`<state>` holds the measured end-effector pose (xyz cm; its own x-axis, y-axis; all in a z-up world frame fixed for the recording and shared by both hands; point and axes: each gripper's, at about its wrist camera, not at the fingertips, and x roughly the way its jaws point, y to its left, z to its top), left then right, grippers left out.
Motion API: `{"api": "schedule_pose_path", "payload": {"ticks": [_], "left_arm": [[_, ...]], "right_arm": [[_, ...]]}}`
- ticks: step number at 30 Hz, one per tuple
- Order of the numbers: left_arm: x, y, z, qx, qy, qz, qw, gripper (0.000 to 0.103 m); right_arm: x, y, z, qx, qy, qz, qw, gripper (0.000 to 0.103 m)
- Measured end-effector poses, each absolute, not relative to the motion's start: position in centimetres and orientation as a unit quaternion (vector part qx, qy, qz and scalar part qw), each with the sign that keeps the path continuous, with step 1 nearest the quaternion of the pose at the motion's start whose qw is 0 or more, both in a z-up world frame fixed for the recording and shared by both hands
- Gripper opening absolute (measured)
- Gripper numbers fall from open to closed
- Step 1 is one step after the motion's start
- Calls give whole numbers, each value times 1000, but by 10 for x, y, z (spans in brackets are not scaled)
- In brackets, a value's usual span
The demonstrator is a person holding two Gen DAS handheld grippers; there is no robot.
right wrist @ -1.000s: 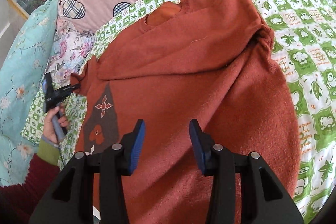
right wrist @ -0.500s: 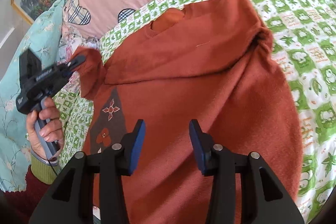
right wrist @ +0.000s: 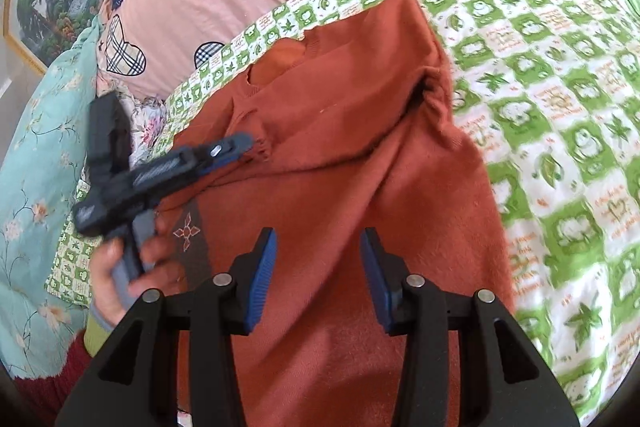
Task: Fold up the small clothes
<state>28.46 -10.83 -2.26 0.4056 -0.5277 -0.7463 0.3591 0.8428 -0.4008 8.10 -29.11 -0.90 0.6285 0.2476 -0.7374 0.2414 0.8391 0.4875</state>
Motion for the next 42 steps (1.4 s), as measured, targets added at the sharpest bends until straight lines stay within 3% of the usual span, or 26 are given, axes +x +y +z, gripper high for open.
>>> {"api": "schedule_pose_path", "payload": {"ticks": [2, 3, 7, 11, 18, 19, 20, 21, 31, 37, 40, 42], "left_arm": [[270, -96, -19, -83, 466, -260, 841, 55], [259, -85, -15, -75, 457, -248, 851, 58], [233, -45, -5, -71, 436, -203, 874, 58], [213, 17, -3, -70, 415, -105, 901, 65], [219, 116, -31, -109, 431, 23, 895, 65], [224, 122, -36, -111, 434, 33, 893, 65], [228, 123, -40, -114, 437, 36, 891, 65], [233, 127, -46, -119, 441, 40, 888, 65], [263, 114, -53, -122, 436, 34, 891, 64], [264, 97, -57, -83, 437, 43, 895, 58], [262, 98, -57, -79, 433, 53, 897, 43], [258, 106, -51, -97, 420, 58, 900, 41]], "right_arm": [[93, -287, -10, 279, 433, 9, 857, 56], [100, -284, -10, 277, 433, 13, 858, 59], [138, -272, -14, 264, 432, 32, 862, 60], [179, -276, -22, 266, 429, 27, 863, 60], [250, -275, -51, 280, 452, 23, 846, 60], [259, -270, -57, 275, 461, 26, 843, 55], [263, -267, -60, 269, 468, 27, 842, 21], [267, -263, -60, 263, 476, 31, 839, 7], [205, -319, 55, 244, 340, 12, 908, 6], [198, -351, 10, 246, 395, -49, 884, 6], [197, -351, -11, 238, 414, -53, 877, 6], [196, -351, -15, 234, 413, -56, 878, 6]]}}
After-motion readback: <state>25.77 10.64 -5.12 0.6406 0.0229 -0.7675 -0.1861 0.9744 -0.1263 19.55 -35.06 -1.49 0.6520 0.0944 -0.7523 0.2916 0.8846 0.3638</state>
